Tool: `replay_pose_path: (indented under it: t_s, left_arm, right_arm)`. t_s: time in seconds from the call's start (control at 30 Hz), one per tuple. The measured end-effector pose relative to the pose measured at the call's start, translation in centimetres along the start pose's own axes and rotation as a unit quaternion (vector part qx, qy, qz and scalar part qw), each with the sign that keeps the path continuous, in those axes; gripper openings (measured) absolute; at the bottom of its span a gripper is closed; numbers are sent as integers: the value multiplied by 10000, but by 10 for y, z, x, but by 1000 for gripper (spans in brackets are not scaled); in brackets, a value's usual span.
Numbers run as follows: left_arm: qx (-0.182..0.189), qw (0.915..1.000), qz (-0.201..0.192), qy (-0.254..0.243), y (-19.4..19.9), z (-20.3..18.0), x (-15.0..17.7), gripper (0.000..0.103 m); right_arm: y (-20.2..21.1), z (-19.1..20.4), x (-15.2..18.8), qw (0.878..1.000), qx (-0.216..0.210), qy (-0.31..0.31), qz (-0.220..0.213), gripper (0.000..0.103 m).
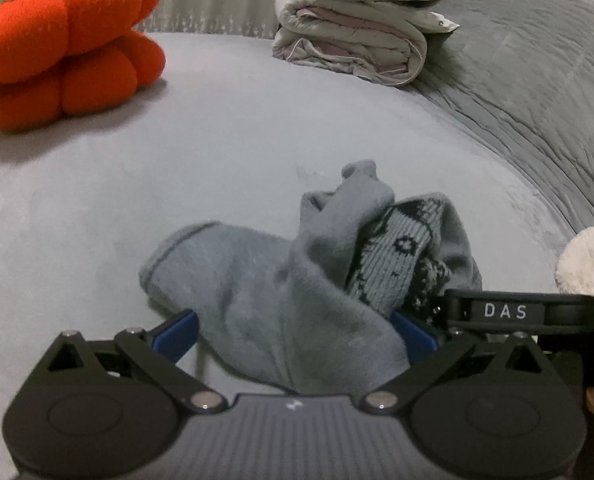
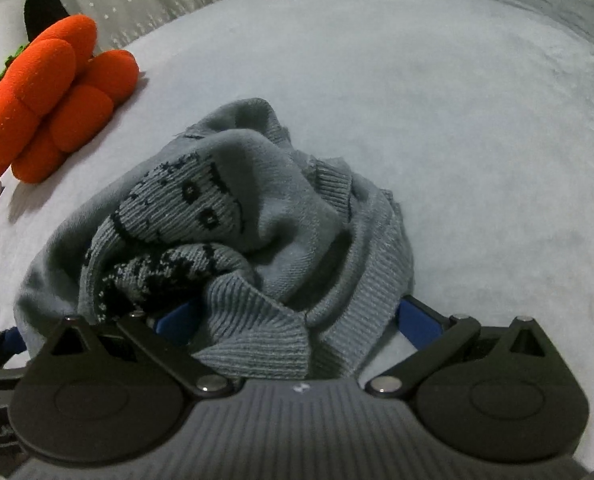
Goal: Fold clothes
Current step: 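Lower both tools onto the grey sweater, reaching into its bunched fabric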
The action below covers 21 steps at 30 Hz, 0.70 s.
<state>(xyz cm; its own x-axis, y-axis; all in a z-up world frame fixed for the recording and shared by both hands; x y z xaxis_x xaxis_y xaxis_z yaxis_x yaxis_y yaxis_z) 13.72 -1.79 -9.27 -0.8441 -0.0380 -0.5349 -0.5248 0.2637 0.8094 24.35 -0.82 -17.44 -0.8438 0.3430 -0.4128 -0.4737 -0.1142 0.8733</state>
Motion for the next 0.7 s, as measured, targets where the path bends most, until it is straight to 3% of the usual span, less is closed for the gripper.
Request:
replay_pose_path:
  t_s: [0.23, 0.37, 0.57, 0.7]
  left_arm:
    - [573, 9961, 312, 593, -13, 11, 8, 103]
    - [534, 9965, 294, 576, -12, 8, 7, 103]
    - [829, 9900, 501, 1027, -10, 13, 6, 103]
    - [1071, 9847, 570, 1253, -7, 16, 1, 102]
  right_arm:
    - [8, -8, 5, 9994, -19, 50, -329, 103]
    - [10, -8, 5, 9989, -75, 69, -450, 103]
    - [19, -15, 0, 9990, -415, 10, -151, 103]
    - [30, -24, -3, 9965, -757, -362, -43, 103]
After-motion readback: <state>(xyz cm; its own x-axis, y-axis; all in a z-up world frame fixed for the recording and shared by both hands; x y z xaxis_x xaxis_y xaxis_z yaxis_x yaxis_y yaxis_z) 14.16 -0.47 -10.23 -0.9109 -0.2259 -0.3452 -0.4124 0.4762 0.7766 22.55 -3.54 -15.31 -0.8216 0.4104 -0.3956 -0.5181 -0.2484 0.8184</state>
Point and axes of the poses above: each gripper's, at about its wrist camera, not at the fingertips, and y roughly against the way its jaws point, z to its left, x to its underside, the point moved 10 cm from there along -y, roughly the way its jaws point, and after that the axes turned 12 degrees about z, right-handed, at the moved point
